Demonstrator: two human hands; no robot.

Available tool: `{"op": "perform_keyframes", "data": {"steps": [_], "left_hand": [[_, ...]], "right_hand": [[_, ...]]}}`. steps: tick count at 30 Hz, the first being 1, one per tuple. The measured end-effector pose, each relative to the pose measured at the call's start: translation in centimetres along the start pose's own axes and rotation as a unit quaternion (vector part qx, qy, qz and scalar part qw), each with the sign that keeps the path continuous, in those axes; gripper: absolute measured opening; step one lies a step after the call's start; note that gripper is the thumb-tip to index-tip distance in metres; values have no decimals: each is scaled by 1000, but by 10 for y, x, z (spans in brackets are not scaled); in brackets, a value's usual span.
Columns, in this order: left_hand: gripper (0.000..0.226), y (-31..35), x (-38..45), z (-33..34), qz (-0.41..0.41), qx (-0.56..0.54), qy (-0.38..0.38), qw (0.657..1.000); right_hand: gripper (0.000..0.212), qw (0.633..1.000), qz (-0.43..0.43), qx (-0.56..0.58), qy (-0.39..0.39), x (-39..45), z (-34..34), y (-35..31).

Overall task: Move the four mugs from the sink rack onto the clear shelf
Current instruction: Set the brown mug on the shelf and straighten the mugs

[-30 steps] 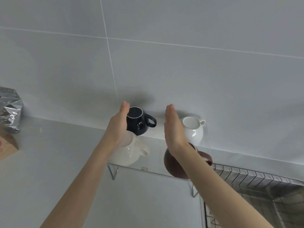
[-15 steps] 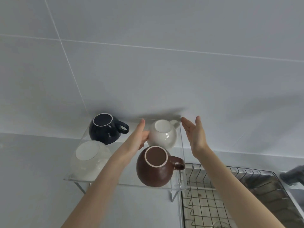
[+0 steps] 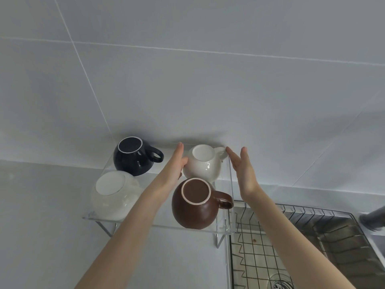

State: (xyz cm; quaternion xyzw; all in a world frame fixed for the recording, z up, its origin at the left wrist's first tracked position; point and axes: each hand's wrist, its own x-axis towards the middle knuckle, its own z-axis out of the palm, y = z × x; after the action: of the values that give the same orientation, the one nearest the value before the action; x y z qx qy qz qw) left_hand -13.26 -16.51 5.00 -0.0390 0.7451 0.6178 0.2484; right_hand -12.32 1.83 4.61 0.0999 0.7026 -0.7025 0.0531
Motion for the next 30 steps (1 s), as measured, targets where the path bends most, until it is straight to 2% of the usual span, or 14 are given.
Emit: {"op": "perform_keyframes", "data": {"steps": [2,4,7,11,16,20,30], "left_hand": [[85,4,2,-4,12,5,9,1000],[63,9,5,-7,38,1,18,999],[51,12,10,-9,56,-30,21,998],[69,12,15,-12,80,-73,5,994],[69,11,13,-10,82,-89,-2,993],[63,10,11,-6,101,-113,-15,988],[66,2,14,-7,106,-100,-24,989]], "right_hand": [[58,1000,-17,-9,-11,-13,2,2],[57,999,-34,-16,-23,-24,3,4],[55,999,-26,-8,-36,-35,4,7],[55,999,-17,-6,-41,-44,4,12],[51,999,-10,28,-43,-46,5,15],[56,999,-4,14,-37,-46,6,13],[55,999,-3,33,-39,-39,7,13]]}}
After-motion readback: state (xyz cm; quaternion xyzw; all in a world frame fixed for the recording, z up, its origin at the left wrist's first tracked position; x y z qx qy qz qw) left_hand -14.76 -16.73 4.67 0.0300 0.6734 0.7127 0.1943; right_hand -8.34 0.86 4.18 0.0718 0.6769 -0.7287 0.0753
